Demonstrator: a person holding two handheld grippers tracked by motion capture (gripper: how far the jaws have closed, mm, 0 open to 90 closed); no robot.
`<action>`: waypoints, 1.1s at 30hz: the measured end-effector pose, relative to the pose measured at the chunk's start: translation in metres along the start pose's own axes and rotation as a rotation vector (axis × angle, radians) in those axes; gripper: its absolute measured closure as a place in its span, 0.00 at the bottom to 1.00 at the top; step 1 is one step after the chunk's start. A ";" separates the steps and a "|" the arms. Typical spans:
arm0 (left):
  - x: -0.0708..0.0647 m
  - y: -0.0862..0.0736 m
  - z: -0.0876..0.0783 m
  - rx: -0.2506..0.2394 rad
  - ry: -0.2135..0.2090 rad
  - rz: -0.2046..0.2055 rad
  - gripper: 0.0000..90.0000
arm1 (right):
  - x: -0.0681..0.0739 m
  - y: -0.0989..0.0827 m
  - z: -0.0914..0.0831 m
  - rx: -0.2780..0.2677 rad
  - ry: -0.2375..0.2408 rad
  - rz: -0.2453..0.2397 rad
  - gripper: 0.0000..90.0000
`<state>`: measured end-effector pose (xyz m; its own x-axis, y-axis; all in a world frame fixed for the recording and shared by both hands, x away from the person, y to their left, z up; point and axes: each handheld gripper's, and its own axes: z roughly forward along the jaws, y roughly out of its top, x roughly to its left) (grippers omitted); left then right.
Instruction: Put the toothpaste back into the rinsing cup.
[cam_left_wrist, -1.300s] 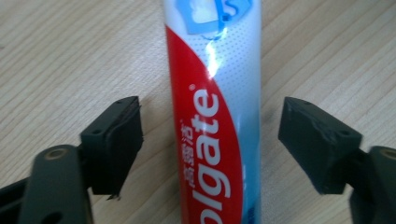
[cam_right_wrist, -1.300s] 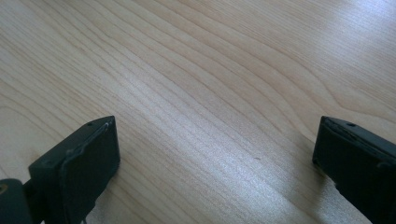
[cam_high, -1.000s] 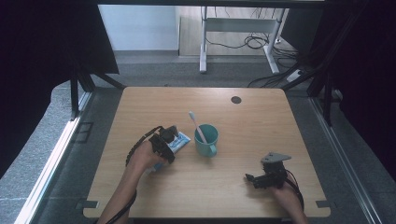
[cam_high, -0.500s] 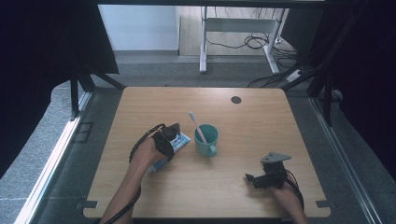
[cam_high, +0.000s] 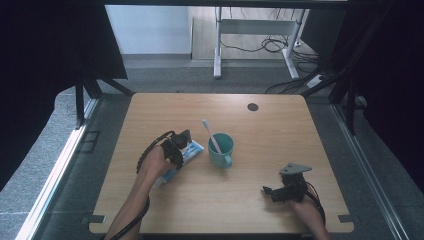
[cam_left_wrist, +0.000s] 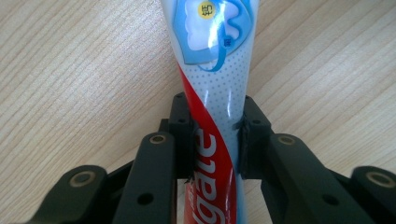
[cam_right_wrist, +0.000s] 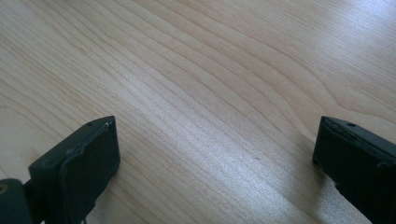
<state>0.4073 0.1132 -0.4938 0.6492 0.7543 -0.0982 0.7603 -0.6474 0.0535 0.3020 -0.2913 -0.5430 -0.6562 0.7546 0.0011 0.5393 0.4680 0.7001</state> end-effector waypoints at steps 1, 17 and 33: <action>0.001 -0.001 0.000 -0.003 -0.006 0.001 0.81 | 0.000 0.000 0.000 0.000 0.000 0.000 0.00; 0.001 -0.004 -0.008 -0.058 -0.022 0.008 0.82 | 0.000 0.000 0.000 0.000 0.000 0.000 0.00; 0.006 -0.022 -0.034 -0.203 -0.030 0.011 0.82 | 0.000 0.000 0.000 0.000 0.000 -0.003 0.00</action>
<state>0.3951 0.1359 -0.4616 0.6588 0.7417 -0.1260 0.7442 -0.6180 0.2534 0.3021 -0.2914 -0.5430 -0.6577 0.7533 -0.0007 0.5374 0.4698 0.7003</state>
